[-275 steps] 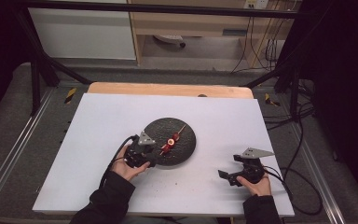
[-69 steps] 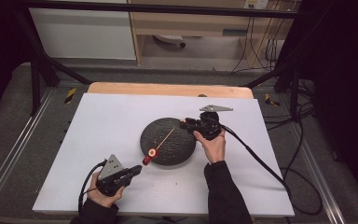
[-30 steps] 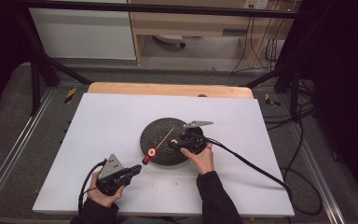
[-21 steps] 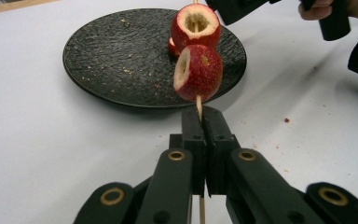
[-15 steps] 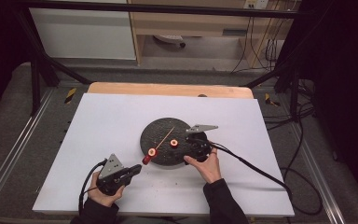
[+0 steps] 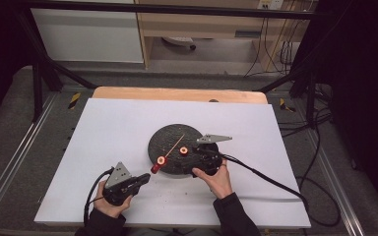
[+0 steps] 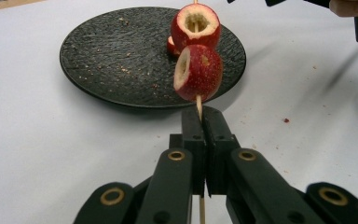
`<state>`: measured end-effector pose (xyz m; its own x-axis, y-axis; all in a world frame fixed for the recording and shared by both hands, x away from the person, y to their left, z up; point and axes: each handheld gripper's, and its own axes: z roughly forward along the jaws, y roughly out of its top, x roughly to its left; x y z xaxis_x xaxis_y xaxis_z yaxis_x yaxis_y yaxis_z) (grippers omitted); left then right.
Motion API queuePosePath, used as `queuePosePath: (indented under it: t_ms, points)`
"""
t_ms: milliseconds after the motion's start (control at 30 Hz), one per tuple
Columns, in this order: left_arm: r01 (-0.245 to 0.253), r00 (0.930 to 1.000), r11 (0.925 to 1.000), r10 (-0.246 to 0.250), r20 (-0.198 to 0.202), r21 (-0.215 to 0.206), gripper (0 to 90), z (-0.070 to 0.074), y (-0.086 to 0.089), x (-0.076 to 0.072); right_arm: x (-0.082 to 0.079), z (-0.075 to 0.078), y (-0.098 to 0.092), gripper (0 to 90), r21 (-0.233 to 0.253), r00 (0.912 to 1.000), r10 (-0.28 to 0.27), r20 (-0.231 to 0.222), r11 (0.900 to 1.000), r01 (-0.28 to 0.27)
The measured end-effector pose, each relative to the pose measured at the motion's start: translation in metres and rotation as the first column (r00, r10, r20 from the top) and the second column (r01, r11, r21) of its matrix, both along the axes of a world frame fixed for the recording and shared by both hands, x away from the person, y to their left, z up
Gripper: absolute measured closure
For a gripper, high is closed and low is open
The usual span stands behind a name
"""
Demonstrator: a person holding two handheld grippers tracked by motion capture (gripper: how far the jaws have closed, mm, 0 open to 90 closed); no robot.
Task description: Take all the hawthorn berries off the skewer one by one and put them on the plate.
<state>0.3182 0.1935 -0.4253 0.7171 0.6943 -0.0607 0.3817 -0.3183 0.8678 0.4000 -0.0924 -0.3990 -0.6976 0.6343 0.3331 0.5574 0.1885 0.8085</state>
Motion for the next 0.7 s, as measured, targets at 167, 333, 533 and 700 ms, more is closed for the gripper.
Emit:
queuePosePath:
  t_ms: [167, 333, 533, 700]
  points:
    - [-0.001, 1.0000, 1.0000, 0.001, 0.001, -0.001, 88.4, 0.000, 0.000, 0.000, -0.001, 0.002, 0.006, 4.2, -0.003, 1.0000, 0.010, -0.002, 1.000, -0.010]
    - [-0.001, 1.0000, 1.0000, 0.001, 0.005, -0.002, 88.4, 0.001, -0.001, 0.000, -0.001, 0.004, 0.015, 6.0, 0.006, 0.9997, 0.024, 0.003, 1.000, -0.024]
    - [-0.001, 1.0000, 1.0000, 0.001, 0.007, -0.004, 88.4, 0.001, -0.001, 0.000, -0.001, 0.005, 0.027, 11.3, 0.015, 0.9990, 0.044, 0.008, 0.999, -0.044]
    - [0.001, 0.9999, 1.0000, -0.001, 0.010, -0.004, 88.4, 0.002, -0.002, -0.001, -0.002, 0.005, 0.036, 21.3, 0.049, 0.9981, 0.060, 0.010, 0.997, -0.061]
